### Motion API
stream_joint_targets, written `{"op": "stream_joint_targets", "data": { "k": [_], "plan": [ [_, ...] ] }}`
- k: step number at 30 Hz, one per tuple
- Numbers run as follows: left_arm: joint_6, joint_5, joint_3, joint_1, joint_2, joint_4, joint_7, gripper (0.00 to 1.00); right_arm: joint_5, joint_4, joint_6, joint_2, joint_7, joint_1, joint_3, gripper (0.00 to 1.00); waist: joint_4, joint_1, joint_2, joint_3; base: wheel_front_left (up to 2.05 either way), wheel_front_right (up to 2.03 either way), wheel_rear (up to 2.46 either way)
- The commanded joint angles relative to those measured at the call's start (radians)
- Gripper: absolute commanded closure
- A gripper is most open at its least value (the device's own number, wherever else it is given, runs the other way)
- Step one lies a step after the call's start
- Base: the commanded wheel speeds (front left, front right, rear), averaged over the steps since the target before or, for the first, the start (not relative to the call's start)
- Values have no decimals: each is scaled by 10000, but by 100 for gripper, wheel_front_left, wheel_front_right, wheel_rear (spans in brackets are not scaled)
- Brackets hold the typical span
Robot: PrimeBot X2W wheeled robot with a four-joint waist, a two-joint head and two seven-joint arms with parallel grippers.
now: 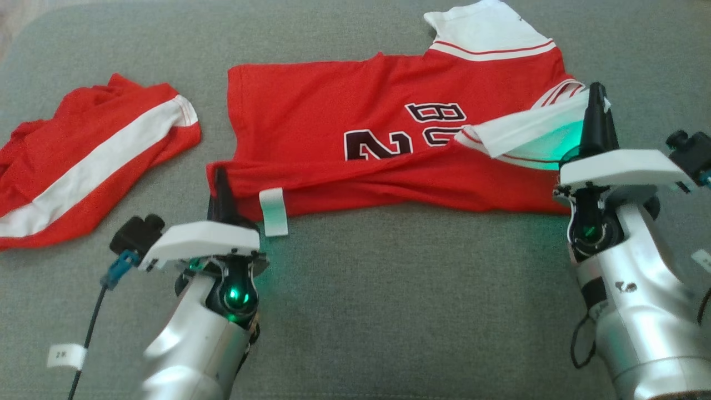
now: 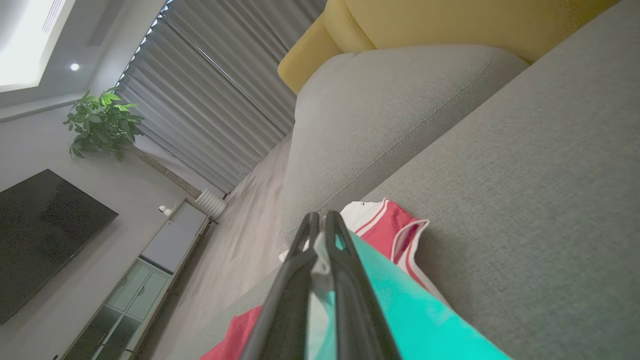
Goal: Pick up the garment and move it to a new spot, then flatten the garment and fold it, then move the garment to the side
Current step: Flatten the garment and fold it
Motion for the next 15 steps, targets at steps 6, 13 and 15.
{"op": "stream_joint_targets", "data": {
  "k": [6, 13, 15],
  "plan": [
    [170, 2107, 956, -609, 137, -626, -53, 0, -1869, -554, -7, -182, -288, -655, -148, 0, -24, -2, 0, 62, 0, 0, 0],
    [1074, 7166, 1703, 785, 137, -1885, -53, 0, -5418, -2188, -7, -66, -292, 813, -658, 0, -128, -2, 0, -173, 0, 0, 0],
    [1278, 8426, 1807, 1374, 137, -2122, -53, 0, -6195, -2435, -7, 30, -292, 1398, -772, 0, -159, -2, 0, -315, 0, 0, 0]
  ]
}}
